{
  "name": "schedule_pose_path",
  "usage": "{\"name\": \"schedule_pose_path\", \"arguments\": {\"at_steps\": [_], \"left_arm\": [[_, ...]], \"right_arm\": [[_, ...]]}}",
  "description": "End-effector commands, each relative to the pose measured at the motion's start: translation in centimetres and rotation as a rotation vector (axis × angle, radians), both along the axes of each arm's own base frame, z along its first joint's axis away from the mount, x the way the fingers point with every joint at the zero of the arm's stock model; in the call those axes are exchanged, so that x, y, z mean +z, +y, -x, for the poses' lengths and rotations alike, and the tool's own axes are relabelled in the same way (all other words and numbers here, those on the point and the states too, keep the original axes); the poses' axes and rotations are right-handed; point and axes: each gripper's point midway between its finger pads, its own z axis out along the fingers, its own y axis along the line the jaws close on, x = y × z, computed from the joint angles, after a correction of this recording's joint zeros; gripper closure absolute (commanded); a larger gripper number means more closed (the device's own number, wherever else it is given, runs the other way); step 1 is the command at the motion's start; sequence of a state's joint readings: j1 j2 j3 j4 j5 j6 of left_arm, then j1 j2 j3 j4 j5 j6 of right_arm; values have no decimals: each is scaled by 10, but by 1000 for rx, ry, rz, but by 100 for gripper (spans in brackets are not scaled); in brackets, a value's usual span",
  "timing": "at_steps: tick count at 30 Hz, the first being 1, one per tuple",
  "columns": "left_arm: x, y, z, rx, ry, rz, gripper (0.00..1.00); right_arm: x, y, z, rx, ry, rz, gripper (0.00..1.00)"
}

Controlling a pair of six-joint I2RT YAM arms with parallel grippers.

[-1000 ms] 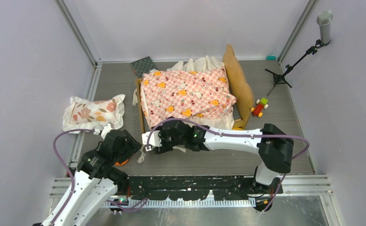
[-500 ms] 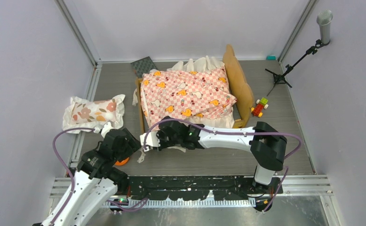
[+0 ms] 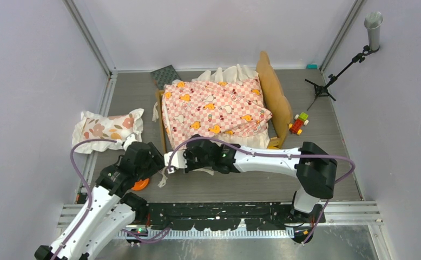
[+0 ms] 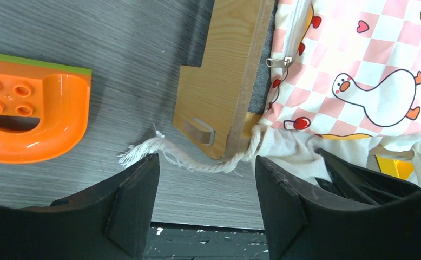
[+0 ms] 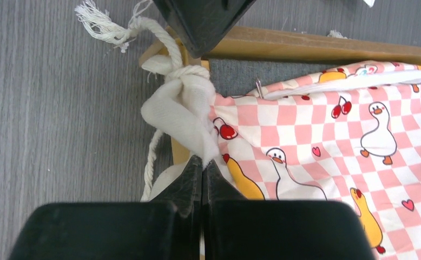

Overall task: Set up the pet bed
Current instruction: Adjust the mattress on the bed frame.

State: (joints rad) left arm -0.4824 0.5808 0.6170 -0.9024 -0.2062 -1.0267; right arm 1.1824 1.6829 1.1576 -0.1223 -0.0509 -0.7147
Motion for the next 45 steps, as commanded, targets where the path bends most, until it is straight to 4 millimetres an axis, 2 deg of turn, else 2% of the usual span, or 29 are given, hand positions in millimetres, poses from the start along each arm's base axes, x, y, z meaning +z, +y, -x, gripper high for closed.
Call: {"name": "schedule_pose_path", "arguments": {"at_steps": [1,20,29,45], "left_arm": [[13,-11,-15,-37,-63,25,34],[-25,-9,-7,-18,3,21,41],[-30,-6,-5,-12,8,16,48],[-35,-5,-3,-11,14,9,57]], "right_arm": [[31,-4,-6,-52,-30,-72,99],[61,-14,-30,-280,-64,-281,99],[73,-4,-29,-339,30,-407,99],[95,-2,-51,-588,151,-605,99]]}}
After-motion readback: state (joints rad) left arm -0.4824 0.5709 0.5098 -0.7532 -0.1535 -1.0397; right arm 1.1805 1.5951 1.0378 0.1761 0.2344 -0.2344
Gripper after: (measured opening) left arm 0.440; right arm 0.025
